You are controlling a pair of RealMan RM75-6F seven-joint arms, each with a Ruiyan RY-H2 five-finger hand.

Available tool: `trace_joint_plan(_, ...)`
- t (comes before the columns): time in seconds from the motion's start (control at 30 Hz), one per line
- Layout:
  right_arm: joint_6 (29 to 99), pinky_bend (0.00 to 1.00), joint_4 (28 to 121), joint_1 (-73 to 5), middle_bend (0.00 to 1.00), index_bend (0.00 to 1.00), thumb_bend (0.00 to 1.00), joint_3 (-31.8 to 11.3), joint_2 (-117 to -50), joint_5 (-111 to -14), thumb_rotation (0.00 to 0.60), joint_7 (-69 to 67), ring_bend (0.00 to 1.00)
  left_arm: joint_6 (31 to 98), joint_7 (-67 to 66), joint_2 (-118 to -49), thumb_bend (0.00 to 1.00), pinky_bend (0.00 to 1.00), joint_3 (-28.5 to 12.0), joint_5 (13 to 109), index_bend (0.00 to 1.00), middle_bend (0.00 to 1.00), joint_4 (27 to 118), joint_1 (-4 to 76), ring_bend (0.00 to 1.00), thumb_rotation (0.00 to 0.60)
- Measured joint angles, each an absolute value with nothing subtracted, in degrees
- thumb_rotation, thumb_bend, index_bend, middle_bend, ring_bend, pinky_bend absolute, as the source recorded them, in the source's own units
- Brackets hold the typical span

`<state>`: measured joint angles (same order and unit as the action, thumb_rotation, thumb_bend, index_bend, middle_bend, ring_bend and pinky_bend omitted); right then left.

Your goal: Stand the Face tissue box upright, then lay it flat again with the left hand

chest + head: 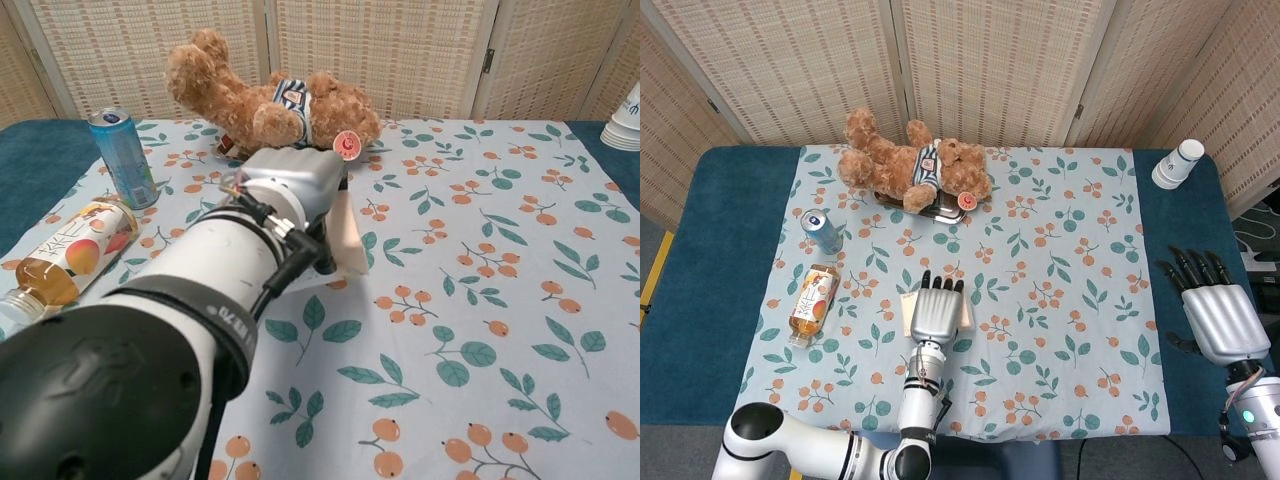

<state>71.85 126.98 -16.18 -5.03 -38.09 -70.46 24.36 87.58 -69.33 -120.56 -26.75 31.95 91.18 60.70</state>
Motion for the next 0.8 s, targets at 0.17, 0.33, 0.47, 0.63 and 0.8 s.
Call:
trace_joint_plan(0.17, 71.43, 0.00, 126.40, -16.57, 0.00, 0.13, 0.12, -5.05, -38.71, -69.24, 0.600, 25.28, 0.00, 85.67, -55.90, -120.07, 0.27, 0.13, -28.22, 37.65, 0.43, 0.59, 91.58, 58.60, 0.27, 0.600)
trace_joint_plan(0.33, 71.12, 0.00, 126.01, -16.99, 0.00, 0.13, 0.12, -4.99, -39.56, -68.28, 0.600, 26.52, 0.00, 83.26, -33.83, -119.64, 0.27, 0.13, -29.59, 44.90, 0.44, 0.60, 89.59, 55.26, 0.27, 0.600)
trace_joint_plan(0.47, 70.91, 0.00, 125.72, -17.33, 0.00, 0.13, 0.12, -4.85, -40.31, -67.50, 0.600, 27.79, 0.00, 81.27, -17.25, -119.43, 0.27, 0.12, -30.72, 49.71, 0.43, 0.60, 86.91, 52.40, 0.27, 0.600)
trace_joint_plan(0.63, 71.14, 0.00, 125.49, -17.67, 0.00, 0.13, 0.12, -4.77, -41.31, -66.45, 0.600, 29.44, 0.00, 76.90, 1.41, -118.16, 0.26, 0.12, -31.60, 54.50, 0.41, 0.58, 83.37, 48.40, 0.25, 0.600)
trace_joint_plan(0.8, 71.77, 0.00, 124.92, -17.96, 0.00, 0.13, 0.12, -4.82, -42.21, -65.40, 0.600, 31.05, 0.00, 74.24, 14.47, -117.16, 0.25, 0.12, -31.84, 58.55, 0.37, 0.54, 78.50, 44.74, 0.23, 0.600)
